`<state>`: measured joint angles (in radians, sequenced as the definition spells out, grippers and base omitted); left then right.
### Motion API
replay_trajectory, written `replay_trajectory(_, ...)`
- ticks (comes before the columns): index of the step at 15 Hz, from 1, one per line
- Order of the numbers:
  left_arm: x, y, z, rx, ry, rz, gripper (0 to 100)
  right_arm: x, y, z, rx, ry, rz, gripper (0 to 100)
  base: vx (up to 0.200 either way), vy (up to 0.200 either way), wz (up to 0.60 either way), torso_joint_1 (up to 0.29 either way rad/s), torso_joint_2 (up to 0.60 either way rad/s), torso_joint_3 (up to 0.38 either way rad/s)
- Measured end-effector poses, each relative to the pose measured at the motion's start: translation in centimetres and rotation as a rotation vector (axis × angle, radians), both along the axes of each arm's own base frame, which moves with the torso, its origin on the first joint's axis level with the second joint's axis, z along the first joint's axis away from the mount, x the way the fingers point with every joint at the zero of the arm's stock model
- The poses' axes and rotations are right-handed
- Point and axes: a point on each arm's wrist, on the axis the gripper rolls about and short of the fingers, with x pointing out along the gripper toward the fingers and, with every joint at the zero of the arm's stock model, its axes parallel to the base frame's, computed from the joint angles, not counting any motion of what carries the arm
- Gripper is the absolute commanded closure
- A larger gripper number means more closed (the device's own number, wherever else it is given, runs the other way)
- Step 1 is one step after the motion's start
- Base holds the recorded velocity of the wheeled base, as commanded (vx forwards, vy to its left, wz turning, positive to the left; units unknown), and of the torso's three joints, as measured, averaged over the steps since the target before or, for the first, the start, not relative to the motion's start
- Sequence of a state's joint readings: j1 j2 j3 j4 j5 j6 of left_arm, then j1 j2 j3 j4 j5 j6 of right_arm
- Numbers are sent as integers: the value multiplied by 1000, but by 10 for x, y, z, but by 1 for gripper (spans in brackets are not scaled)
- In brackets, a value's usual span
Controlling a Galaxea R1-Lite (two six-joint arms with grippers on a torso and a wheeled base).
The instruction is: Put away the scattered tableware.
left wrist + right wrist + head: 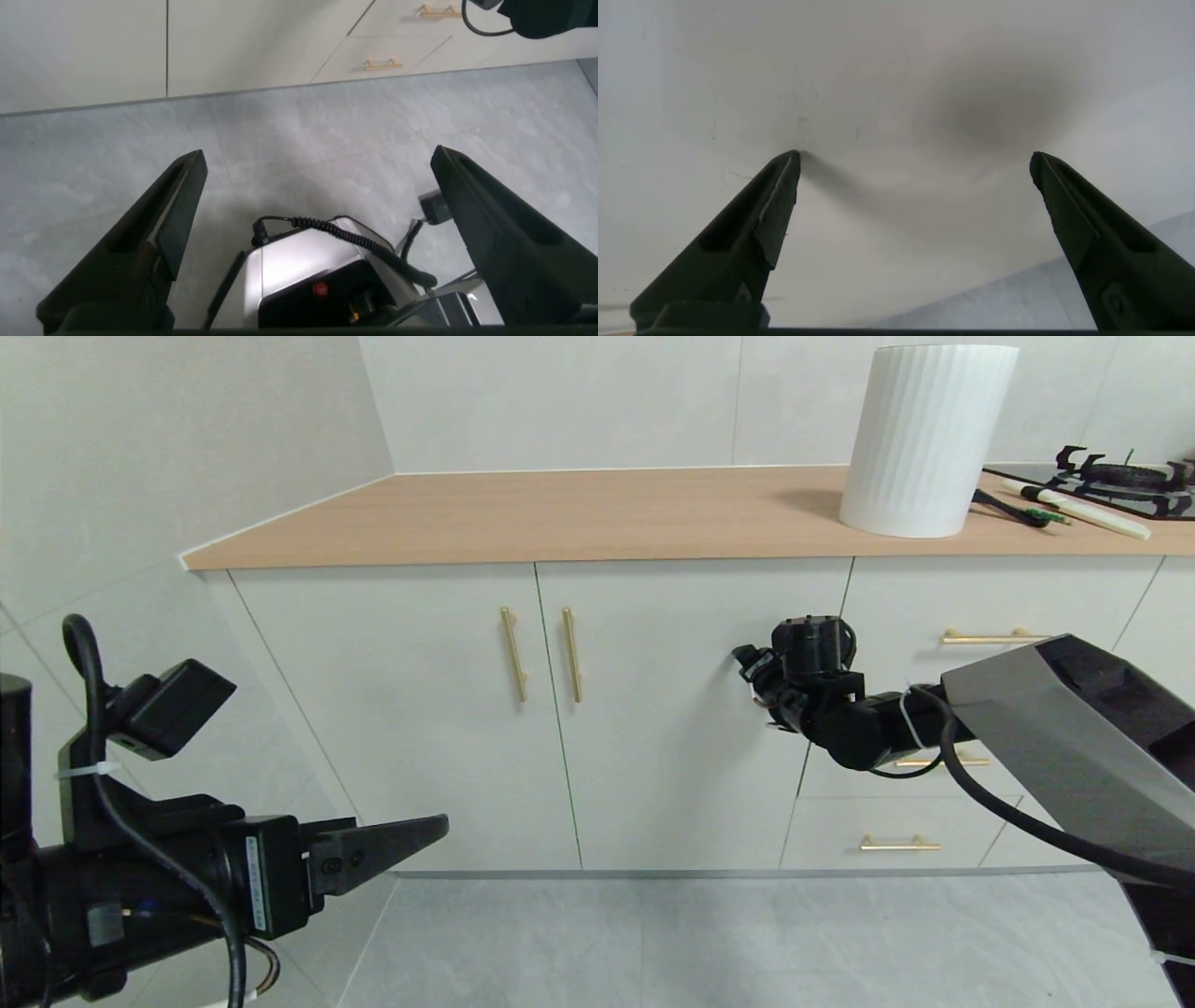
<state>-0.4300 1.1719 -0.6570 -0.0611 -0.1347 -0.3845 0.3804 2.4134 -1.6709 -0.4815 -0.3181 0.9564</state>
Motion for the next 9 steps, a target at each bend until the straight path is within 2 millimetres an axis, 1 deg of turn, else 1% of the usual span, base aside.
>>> replay_trajectory(3,0,0,0,0,0,0,0,-2,-2,3,2,-2,-1,0,0,0,0,0,0,0)
replay_trajectory(5,0,0,0,-1,-1,0,0,-12,-1,7,4,11,29,0,0,0,0,0,0,0)
replay_trajectory(7,-1,1,1,-2,-9,2,0,-35,3,18,1,35,97,0,0,0,0,0,0,0)
replay_trajectory(8,-3,2,3,-6,-17,5,0,-52,2,30,-5,37,137,0,0,0,0,0,0,0)
replay_trajectory(9,-5,3,5,-10,-30,6,0,-69,-1,47,-18,21,170,0,0,0,0,0,0,0)
